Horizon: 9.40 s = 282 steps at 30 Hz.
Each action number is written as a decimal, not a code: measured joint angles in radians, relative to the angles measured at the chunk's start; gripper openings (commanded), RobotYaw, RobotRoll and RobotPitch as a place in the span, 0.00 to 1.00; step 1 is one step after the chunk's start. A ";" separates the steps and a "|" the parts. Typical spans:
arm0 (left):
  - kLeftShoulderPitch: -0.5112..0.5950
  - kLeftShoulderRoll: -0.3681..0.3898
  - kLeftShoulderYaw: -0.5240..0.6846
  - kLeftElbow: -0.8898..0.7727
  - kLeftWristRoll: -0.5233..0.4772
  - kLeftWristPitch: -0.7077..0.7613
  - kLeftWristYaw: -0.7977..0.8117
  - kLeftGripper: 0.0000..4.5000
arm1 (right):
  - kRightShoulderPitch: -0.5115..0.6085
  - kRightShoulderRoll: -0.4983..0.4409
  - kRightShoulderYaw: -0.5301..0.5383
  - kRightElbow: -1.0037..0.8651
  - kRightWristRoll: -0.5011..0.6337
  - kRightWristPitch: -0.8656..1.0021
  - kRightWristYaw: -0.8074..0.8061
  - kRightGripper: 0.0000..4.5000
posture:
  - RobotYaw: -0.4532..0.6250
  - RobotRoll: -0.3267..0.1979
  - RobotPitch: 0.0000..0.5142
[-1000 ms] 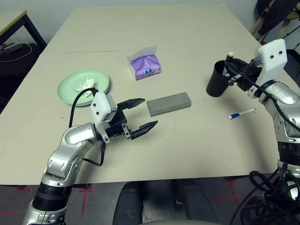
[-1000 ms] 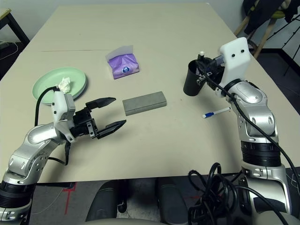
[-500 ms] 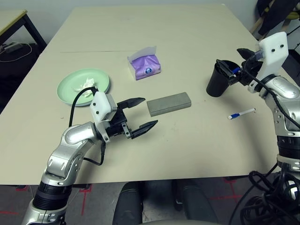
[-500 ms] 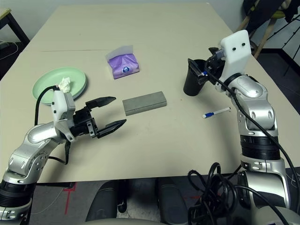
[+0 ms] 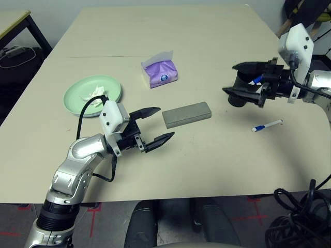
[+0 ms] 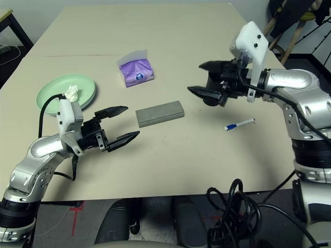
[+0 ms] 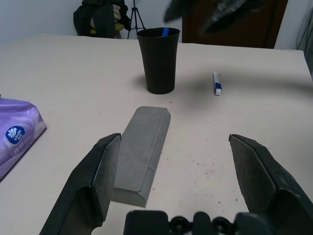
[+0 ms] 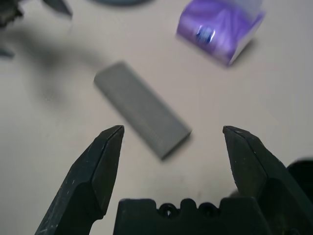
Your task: Organize and tidy the items on the table.
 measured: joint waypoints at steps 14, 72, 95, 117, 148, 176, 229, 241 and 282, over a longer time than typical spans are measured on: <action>-0.001 0.000 -0.002 0.000 0.002 0.000 0.004 1.00 | -0.157 -0.088 0.321 0.283 -0.315 -0.211 0.344 0.99 | 0.38 0.62 0.29; 0.010 -0.010 0.009 -0.010 0.003 0.001 0.080 1.00 | -0.277 0.052 0.543 0.779 -0.808 -1.128 0.398 0.99 | 0.46 0.62 0.31; 0.022 -0.010 0.009 -0.015 0.003 0.001 0.090 1.00 | -0.153 0.033 0.427 0.639 -0.882 -1.202 0.330 0.07 | 0.45 0.62 0.33; 0.006 -0.007 0.006 -0.013 0.003 0.001 0.085 1.00 | -0.125 0.120 0.316 0.331 -0.479 -0.594 0.441 0.07 | 0.44 0.62 0.31; -0.009 -0.007 0.001 -0.004 0.015 0.000 0.061 1.00 | -0.162 0.523 -0.283 0.228 -0.093 -0.588 -0.381 0.07 | 0.42 0.62 0.30; -0.026 -0.008 -0.005 0.027 0.015 -0.004 0.034 1.00 | 0.059 0.388 -0.359 0.088 -0.070 -0.492 -0.620 0.07 | 0.39 0.62 0.33; -0.141 -0.126 0.079 0.127 0.072 -0.058 0.238 1.00 | 0.079 0.464 -0.286 0.202 -0.205 -0.477 -0.835 1.00 | 0.43 0.62 0.23; -0.184 -0.235 0.303 0.192 0.118 -0.088 0.602 1.00 | 0.167 0.517 -0.391 0.234 -0.236 -0.550 -1.045 1.00 | 0.43 0.62 0.21; 0.121 -0.289 0.374 0.110 0.216 -0.174 0.767 1.00 | 0.443 0.605 -0.435 0.318 -0.163 -0.790 -1.020 1.00 | 0.48 0.62 0.17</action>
